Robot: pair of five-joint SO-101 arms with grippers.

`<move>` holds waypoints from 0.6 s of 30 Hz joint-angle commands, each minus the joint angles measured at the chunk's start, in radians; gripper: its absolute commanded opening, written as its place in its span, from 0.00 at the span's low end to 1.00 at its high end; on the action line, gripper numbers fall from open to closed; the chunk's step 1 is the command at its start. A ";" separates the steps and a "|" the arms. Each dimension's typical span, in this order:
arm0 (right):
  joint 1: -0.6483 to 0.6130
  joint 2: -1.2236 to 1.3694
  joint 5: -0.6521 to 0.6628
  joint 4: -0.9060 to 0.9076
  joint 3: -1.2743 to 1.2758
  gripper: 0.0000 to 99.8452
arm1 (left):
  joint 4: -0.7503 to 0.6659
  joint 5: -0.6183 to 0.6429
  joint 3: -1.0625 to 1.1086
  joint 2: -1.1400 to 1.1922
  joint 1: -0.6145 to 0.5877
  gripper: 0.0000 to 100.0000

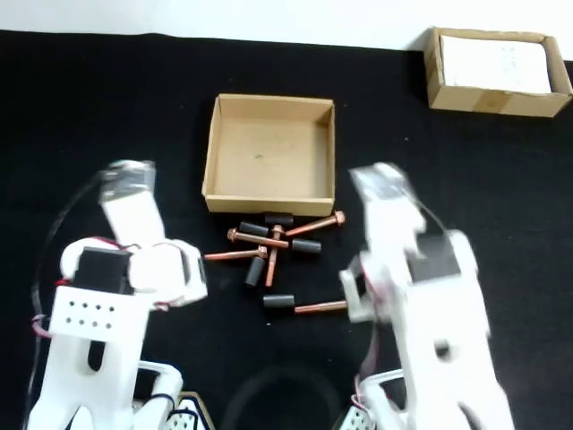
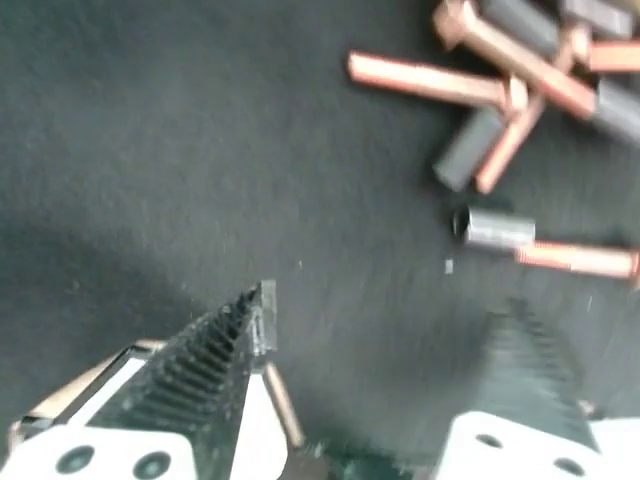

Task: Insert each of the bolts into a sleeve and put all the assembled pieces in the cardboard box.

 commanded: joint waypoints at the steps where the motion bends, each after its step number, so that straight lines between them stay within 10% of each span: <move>1: -0.134 0.111 0.133 0.019 -0.091 0.23 | -0.155 0.049 0.062 -0.002 -0.128 0.42; 18: -0.506 0.621 0.370 0.015 -0.294 0.23 | -0.448 0.276 0.380 -0.002 -0.366 0.42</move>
